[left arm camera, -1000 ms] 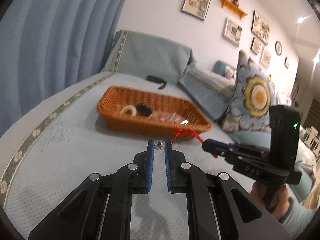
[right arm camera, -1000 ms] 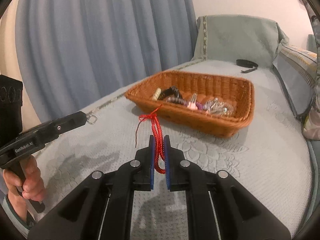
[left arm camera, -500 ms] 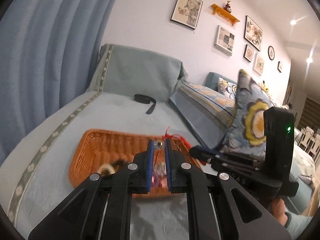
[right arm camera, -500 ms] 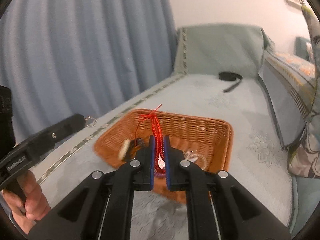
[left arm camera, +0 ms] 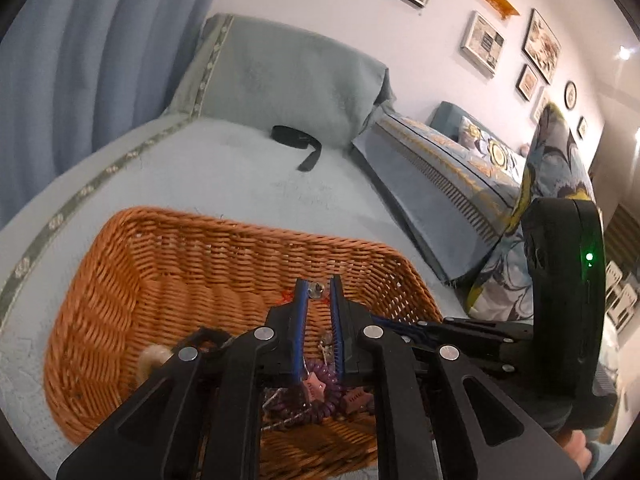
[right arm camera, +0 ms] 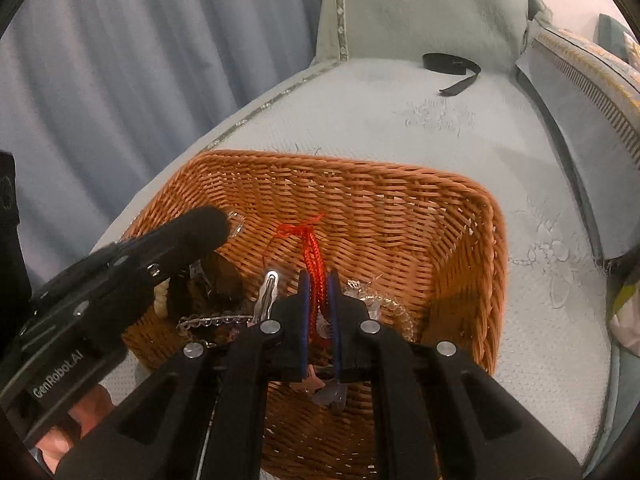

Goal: Organize jewelry

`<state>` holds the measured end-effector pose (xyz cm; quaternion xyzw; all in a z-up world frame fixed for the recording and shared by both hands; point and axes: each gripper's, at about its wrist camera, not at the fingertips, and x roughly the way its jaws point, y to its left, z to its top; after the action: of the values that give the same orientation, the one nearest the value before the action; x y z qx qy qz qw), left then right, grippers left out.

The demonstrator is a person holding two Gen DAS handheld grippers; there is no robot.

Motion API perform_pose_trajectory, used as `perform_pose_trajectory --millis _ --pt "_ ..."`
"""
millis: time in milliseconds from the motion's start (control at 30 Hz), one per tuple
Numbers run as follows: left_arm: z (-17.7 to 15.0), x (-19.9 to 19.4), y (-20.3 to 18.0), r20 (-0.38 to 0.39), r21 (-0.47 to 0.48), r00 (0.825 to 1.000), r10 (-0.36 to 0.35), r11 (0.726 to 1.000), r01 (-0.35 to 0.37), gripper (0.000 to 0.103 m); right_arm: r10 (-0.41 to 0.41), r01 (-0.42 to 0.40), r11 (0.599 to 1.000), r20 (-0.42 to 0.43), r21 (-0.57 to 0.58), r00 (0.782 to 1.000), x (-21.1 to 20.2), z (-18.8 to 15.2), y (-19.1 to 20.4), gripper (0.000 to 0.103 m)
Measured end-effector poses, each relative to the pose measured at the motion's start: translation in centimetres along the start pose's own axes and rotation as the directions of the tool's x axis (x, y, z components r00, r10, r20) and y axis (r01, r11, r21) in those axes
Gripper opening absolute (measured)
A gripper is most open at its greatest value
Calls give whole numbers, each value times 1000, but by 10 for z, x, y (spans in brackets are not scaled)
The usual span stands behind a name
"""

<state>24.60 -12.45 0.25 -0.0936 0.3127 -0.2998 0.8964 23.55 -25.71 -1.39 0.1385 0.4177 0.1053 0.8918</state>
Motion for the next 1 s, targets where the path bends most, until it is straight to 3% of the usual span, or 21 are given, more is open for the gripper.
perform_pose_trajectory --millis 33,67,133,200,267,333,433,500,600,733,867,933,1000 --pt "0 -3 3 0 -12 1000 -14 1000 14 36 5 -5 1000 -4 7 1000 -1 1 -1 8" --pt "-1 -10 5 16 -22 1000 -24 999 25 40 21 -21 1000 -13 18 1000 -1 2 -3 11" --pt "-2 -24 7 40 -19 999 -27 999 28 41 58 -58 998 -18 37 998 -5 3 -7 15" --pt "-4 -42 7 64 -25 997 -37 999 39 47 57 -57 997 0 42 998 -16 0 -10 31" --pt "-8 -59 6 84 -27 996 -17 999 20 50 56 -57 997 14 48 998 -26 -2 -10 41" --pt "-13 -75 3 93 -24 996 0 1000 2 52 73 -75 996 34 53 997 -43 -7 -9 42" --pt "-35 -115 -12 145 28 986 80 996 -85 64 74 -77 996 83 33 994 -72 -22 -6 48" --pt "-51 -137 -19 176 38 978 112 992 -120 64 43 -45 999 144 8 989 -99 -44 0 61" --pt "-82 -170 -28 264 9 943 201 977 -211 65 -9 14 1000 235 -19 972 -128 -81 14 68" --pt "-117 -196 -33 309 5 899 310 945 -328 74 -55 68 997 335 -27 941 -153 -126 30 72" --pt "-148 -213 -30 376 -54 832 408 906 -419 79 -148 173 985 473 -9 868 -172 -160 43 89" --pt "-156 -215 -29 391 -75 814 431 896 -438 81 -165 196 981 528 -3 833 -178 -174 47 91" --pt "-161 -215 -29 392 -81 800 454 883 -462 83 -165 199 980 550 -2 818 -181 -187 48 91"
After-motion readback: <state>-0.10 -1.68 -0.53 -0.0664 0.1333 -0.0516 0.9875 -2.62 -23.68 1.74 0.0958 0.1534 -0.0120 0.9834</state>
